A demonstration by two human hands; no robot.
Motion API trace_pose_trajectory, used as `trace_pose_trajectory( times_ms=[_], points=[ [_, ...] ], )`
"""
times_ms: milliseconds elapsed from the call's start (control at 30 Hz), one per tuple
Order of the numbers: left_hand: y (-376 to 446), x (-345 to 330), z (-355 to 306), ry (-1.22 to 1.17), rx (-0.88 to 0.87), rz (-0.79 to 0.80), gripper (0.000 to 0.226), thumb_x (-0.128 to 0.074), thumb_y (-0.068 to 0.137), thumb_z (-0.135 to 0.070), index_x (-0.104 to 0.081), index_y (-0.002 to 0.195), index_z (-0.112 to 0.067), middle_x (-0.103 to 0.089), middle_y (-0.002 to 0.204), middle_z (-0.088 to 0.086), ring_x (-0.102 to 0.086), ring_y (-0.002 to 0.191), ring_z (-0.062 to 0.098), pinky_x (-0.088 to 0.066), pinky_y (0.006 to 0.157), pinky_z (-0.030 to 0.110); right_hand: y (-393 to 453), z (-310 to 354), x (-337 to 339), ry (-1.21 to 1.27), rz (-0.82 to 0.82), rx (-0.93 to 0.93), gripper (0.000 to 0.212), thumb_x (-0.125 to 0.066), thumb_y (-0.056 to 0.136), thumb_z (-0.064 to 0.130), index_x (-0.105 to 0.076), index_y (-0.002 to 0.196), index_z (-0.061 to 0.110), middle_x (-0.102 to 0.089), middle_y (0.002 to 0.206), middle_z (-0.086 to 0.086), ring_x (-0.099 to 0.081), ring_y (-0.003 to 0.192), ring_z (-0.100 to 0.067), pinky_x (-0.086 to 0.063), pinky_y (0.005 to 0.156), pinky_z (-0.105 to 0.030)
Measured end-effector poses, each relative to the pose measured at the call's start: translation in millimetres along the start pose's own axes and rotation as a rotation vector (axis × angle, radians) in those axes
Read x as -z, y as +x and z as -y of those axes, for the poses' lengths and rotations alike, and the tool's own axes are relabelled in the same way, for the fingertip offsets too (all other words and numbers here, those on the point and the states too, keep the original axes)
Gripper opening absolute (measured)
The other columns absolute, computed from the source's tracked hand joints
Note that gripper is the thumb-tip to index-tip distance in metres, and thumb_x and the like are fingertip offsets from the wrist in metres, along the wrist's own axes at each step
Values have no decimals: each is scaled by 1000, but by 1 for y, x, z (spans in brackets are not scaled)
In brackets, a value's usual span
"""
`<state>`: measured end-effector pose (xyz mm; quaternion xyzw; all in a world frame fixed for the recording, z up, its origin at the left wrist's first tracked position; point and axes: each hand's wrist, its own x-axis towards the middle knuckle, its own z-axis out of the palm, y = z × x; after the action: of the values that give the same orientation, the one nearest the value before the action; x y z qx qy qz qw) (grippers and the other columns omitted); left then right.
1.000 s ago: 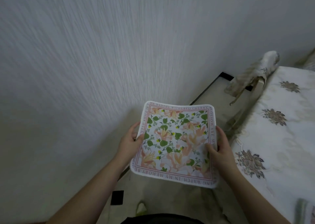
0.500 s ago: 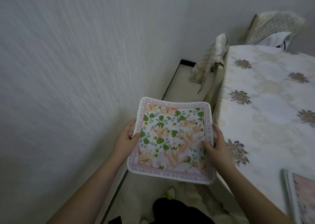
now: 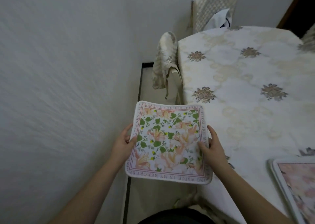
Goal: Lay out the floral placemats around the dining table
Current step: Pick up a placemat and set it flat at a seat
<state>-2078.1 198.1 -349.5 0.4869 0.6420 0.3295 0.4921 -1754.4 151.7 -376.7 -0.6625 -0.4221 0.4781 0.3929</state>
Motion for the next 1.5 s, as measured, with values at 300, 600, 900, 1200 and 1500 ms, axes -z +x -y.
trace_pose_trajectory(
  times_ms=[300,600,900,1200,1500],
  points=[
    [69,-59,-54,70,-82,218,54,-66,94,-31,-42,138,-52,-75,107,6,-76,83,26,-63,65,46,14,-5,45,96,-204,-35,67,-57,98,21,-20,152,39,-68,113,10,-72,83,-2,-55,56,-15],
    [123,-131,-93,189,-138,460,58,-63,96,-28,-37,146,-42,-76,100,4,-76,77,20,-63,64,39,4,-20,76,170,-495,-107,69,-58,96,14,-23,149,40,-70,108,10,-72,81,-2,-53,55,-12],
    [205,-181,-104,195,-149,782,57,-62,97,-25,-38,142,-50,-76,104,3,-76,84,23,-62,68,48,6,-13,57,227,-799,-241,68,-60,97,16,-25,149,42,-72,108,4,-73,80,-7,-55,58,-20],
    [252,-225,-119,394,-323,1022,54,-61,97,-27,-39,140,-51,-74,102,1,-75,73,15,-62,60,38,-1,1,9,407,-1087,-345,64,-59,97,15,-30,145,44,-74,100,4,-73,79,-8,-55,54,-18],
    [229,-264,-112,517,-433,1196,55,-58,98,-27,-35,143,-48,-76,88,-15,-74,70,9,-59,57,31,-40,-26,-10,460,-1232,-434,64,-61,96,18,-30,145,43,-74,100,3,-74,81,-12,-59,64,-31]
  ],
)
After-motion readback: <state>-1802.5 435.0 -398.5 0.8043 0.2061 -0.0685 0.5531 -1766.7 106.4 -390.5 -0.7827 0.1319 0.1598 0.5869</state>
